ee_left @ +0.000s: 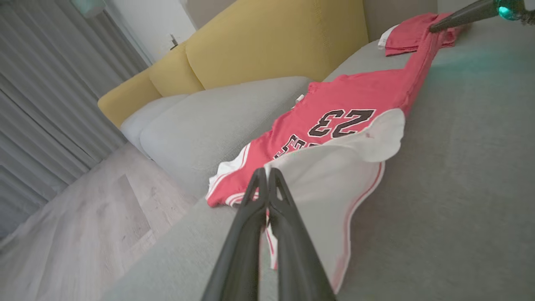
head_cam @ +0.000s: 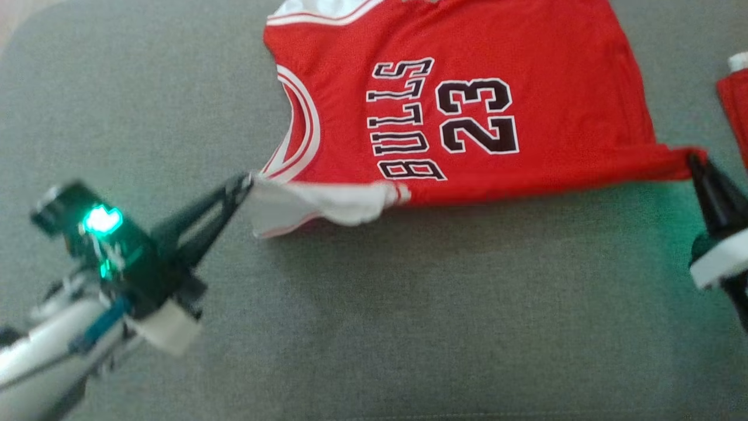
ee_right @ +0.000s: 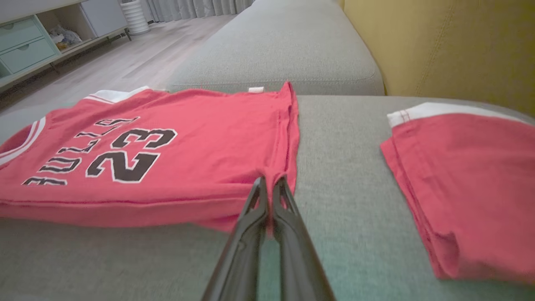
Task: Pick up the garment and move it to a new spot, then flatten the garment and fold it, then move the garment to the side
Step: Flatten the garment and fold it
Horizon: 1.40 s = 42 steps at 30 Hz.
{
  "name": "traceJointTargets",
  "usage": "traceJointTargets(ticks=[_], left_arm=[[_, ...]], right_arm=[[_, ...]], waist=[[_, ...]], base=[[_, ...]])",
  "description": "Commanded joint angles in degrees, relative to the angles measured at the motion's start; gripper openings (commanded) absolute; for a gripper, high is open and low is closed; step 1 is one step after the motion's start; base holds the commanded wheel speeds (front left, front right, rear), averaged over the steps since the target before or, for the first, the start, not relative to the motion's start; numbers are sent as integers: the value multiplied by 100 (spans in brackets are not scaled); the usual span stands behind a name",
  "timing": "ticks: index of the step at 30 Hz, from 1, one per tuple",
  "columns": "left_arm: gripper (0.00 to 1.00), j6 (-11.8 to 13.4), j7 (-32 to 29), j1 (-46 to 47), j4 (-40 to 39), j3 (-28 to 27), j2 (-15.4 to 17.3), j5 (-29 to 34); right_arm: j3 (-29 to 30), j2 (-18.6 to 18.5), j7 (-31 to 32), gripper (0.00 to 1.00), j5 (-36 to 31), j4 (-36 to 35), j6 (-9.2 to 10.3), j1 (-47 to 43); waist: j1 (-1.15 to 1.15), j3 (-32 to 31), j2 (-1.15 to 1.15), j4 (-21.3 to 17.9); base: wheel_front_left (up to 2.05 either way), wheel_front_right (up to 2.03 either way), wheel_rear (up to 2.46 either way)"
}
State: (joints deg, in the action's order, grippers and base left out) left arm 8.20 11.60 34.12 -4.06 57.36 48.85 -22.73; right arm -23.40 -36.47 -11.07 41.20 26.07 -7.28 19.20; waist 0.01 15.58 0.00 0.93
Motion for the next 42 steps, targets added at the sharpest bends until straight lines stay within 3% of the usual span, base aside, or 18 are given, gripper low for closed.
traceJointTargets(ticks=[1, 15, 21, 22, 23, 24, 28, 36, 42], left_arm=[[0, -135, 7, 572, 67, -363, 120, 133], [0, -1002, -7, 2803, 1680, -520, -653, 652], [0, -1112, 114, 3252, 2421, -437, -985, 823], [42, -1090, 141, 3267, 2539, -450, -1045, 805], [100, -1058, 170, 3267, 2634, -469, -1104, 781], [100, -1012, 202, 3251, 2702, -494, -1161, 754], [100, -758, 279, 2881, 2822, -679, -1335, 432], [100, -308, 51, 1101, 2575, -843, -1684, -742], [100, -342, -326, 361, 2597, -968, -1922, -1604]], right_arm=[[43, -140, 41, 0, -65, -84, -21, 233], [-220, -11, 360, 0, -291, 334, -21, 1697], [-519, 37, 329, 3, -334, 642, -21, 2285], [-564, 54, 302, 19, -333, 703, -21, 2355], [-588, 72, 261, 58, -324, 767, -21, 2417], [-600, 85, 202, 100, -323, 836, -21, 2469], [-650, 143, -47, 100, -327, 1073, -21, 2536], [-664, 268, -302, 100, -112, 1318, -21, 2158], [-674, 364, -353, 100, 181, 1335, -21, 1885]], waist=[[-1, 191, 0, -10], [-1, 1000, 0, -42], [-1, 1248, 0, -46], [-1, 1262, 0, -45], [-1, 1273, 0, -42], [-1, 1278, 0, -34], [-1, 1201, 0, -12], [-1, 877, 0, 42], [-1, 759, 0, 22]], base=[[0, 0, 0], [0, 0, 0], [0, 0, 0], [0, 0, 0], [0, 0, 0], [0, 0, 0], [0, 0, 0], [0, 0, 0], [0, 0, 0]])
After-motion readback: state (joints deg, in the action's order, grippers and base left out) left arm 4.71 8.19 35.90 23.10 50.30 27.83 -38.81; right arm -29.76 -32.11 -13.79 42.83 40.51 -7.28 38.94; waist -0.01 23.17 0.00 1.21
